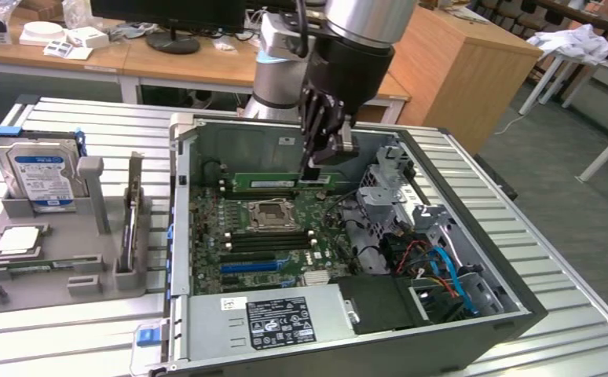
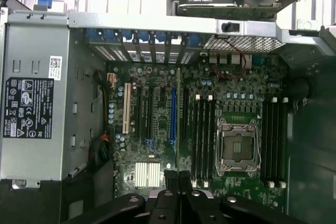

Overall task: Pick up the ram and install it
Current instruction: 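Pick up the ram and move it above insertion slot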

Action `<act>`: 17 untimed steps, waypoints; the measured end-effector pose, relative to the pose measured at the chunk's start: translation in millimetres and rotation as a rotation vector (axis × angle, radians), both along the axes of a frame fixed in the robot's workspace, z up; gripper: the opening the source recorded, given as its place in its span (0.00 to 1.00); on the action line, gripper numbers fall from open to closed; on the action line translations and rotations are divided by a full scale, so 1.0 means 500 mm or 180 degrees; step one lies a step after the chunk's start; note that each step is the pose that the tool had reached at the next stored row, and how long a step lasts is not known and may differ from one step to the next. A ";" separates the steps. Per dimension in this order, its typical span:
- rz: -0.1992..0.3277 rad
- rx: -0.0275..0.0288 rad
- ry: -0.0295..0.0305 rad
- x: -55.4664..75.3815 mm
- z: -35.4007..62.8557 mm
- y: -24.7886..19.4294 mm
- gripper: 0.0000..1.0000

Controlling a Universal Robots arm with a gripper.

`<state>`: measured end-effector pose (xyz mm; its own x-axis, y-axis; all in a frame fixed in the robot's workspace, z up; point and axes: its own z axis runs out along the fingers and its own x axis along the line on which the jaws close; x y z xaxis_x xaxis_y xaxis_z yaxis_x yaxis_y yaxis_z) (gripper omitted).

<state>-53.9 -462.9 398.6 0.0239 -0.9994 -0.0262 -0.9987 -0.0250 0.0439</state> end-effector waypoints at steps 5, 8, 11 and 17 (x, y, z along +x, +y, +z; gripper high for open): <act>0.0000 0.0000 0.0000 0.017 0.000 0.0000 0.12; 0.0000 0.0000 0.0000 0.025 0.000 0.0000 0.12; 0.0000 0.0000 0.0000 0.026 0.000 0.0000 0.12; -0.0055 0.0000 0.0000 0.026 0.000 0.0001 0.12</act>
<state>-40.8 -462.8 398.6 0.0066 -0.9996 -0.0263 -0.9990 -0.0077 0.0439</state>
